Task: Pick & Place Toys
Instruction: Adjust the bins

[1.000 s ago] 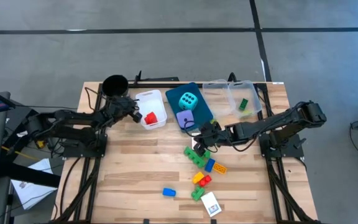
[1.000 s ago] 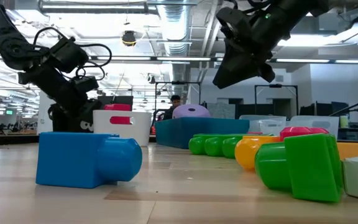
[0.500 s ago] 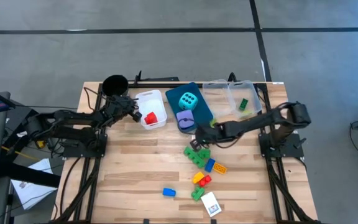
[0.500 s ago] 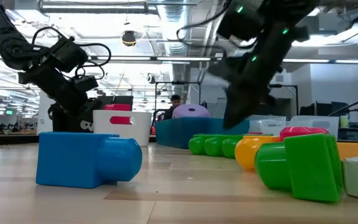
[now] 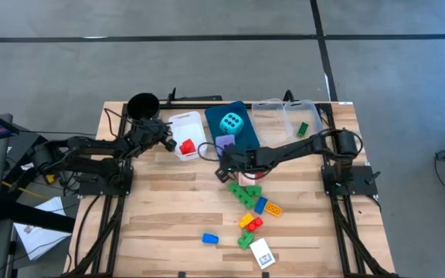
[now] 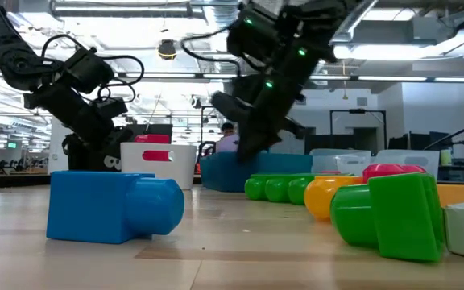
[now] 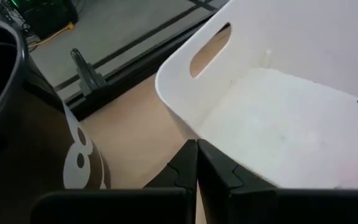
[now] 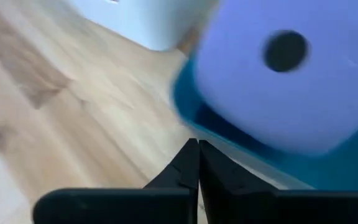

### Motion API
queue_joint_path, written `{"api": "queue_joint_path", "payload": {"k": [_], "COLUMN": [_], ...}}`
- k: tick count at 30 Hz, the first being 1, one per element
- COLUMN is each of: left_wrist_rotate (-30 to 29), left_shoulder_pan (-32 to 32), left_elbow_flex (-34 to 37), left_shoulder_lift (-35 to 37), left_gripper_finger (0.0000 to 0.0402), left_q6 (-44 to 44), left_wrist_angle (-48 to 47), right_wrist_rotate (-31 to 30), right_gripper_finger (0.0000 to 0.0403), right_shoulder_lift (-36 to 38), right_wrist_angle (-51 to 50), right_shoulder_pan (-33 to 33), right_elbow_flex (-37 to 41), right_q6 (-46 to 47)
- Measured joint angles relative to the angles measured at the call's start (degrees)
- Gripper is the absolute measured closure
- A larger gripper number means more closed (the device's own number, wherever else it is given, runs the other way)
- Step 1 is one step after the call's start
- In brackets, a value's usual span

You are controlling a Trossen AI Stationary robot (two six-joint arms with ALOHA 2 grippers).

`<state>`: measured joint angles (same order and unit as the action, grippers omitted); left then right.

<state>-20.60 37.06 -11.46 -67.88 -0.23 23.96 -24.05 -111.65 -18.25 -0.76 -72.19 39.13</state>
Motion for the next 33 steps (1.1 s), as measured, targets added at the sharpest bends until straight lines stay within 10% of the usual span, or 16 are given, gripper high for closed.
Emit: {"api": "queue_joint_path", "payload": {"k": [11,25,33], "left_wrist_rotate": [11.96,2.20,6.72], "left_shoulder_pan": [0.15,0.22,0.20], "left_elbow_flex": [-0.02,-0.02,0.00], "left_shoulder_lift": [0.00,0.00,-0.11], "left_gripper_finger": [0.0402,0.0402,0.0402], "left_q6": [9.66,6.09,0.13], "left_wrist_angle": [7.53,1.63,-3.06], "right_wrist_rotate": [-0.03,-4.33,-4.18], "right_gripper_finger": [0.0402,0.0402,0.0403], "right_shoulder_lift": [-8.53,-7.70,-7.68], "right_wrist_angle": [-3.54,-23.46,-25.41], "right_shoulder_pan": [-2.68,-6.98,-8.33], "right_elbow_flex": [-17.60,-24.72,-22.98], "right_q6": [-10.66,-4.95,-1.61]}}
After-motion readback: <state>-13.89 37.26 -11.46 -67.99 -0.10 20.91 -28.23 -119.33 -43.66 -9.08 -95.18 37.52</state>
